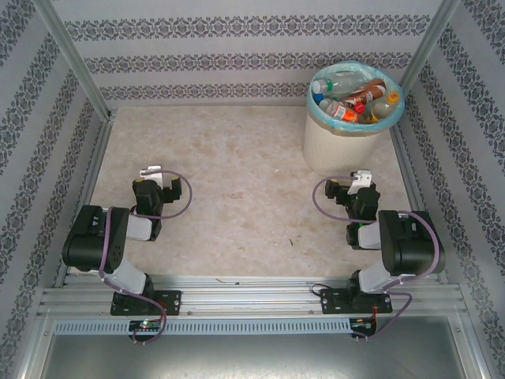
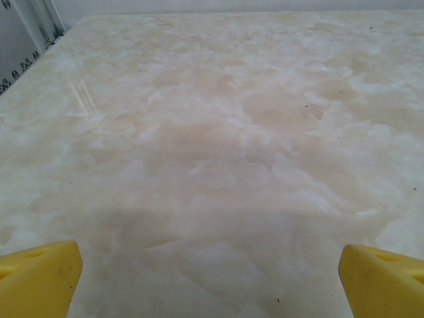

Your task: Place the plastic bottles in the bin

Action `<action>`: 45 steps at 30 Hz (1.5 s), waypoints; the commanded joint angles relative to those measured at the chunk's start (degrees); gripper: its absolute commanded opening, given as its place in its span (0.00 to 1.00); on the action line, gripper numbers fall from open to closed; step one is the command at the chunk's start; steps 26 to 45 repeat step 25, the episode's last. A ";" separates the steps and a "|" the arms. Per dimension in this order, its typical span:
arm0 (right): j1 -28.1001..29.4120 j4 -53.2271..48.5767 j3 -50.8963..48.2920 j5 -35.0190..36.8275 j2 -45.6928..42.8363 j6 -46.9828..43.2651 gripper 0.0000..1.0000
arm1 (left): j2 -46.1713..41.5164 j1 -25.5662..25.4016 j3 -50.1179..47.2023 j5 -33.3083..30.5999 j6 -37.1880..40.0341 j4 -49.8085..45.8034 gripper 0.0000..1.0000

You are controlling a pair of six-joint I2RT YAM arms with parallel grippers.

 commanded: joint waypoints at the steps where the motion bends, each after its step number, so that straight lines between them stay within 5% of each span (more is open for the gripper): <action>1: 1.04 1.03 1.35 4.35 -0.87 0.65 0.98 | -0.07 0.45 0.98 0.92 0.53 1.86 1.00; 45: 2.61 -4.21 4.22 5.67 -0.82 -0.90 0.98 | -0.06 0.49 1.05 1.36 0.52 1.57 1.00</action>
